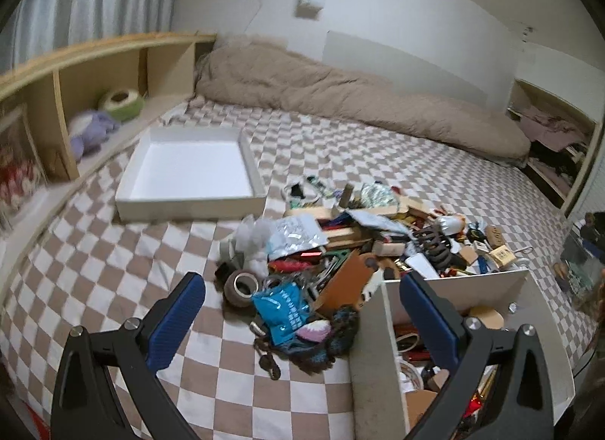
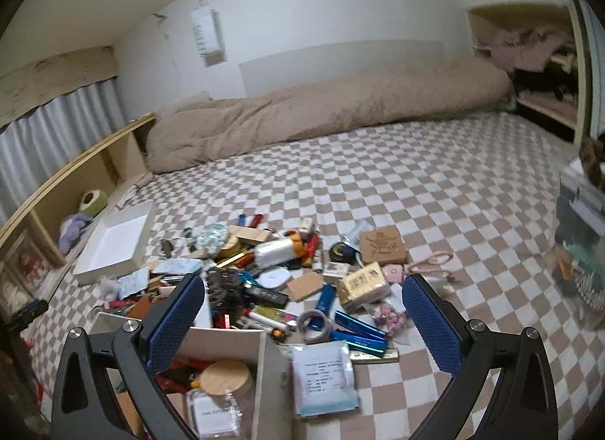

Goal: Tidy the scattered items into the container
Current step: 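Move both open tools back from the box toward the pile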

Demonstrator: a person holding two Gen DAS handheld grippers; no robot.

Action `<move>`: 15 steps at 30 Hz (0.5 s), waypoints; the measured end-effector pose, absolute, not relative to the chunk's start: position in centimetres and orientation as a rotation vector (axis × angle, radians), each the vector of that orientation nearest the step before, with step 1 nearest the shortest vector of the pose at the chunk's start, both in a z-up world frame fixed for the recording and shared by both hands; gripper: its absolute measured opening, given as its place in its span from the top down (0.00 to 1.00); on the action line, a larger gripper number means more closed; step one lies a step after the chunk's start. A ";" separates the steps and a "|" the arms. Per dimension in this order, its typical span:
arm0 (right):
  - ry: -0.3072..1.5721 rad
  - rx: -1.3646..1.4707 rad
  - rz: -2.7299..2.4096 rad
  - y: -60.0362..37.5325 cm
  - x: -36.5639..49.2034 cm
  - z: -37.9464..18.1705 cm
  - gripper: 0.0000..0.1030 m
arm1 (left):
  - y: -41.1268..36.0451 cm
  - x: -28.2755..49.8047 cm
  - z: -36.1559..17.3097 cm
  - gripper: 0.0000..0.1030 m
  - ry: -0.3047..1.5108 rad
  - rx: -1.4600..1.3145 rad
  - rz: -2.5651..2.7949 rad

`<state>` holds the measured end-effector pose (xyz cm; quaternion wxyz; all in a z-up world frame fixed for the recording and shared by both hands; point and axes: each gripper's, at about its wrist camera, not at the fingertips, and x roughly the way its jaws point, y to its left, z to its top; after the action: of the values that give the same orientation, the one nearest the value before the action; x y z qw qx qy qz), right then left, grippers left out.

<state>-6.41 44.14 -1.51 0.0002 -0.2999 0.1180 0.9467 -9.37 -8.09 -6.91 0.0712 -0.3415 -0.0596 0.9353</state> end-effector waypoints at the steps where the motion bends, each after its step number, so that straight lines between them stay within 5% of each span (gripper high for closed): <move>1: 0.377 -0.952 2.958 44.5 -6.6 -2.0 0.00 | -8.3 -9.7 -7.4 0.00 -0.192 -1.037 2.808; 15: 0.408 -1.044 2.773 49.0 -8.8 -10.0 0.00 | -11.6 -13.7 -12.9 0.07 -0.390 -1.159 2.803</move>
<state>-8.80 48.99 -10.00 0.0754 -0.3480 0.1360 0.9245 -13.70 -11.55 -12.93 0.0418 -0.3787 -0.1275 0.9157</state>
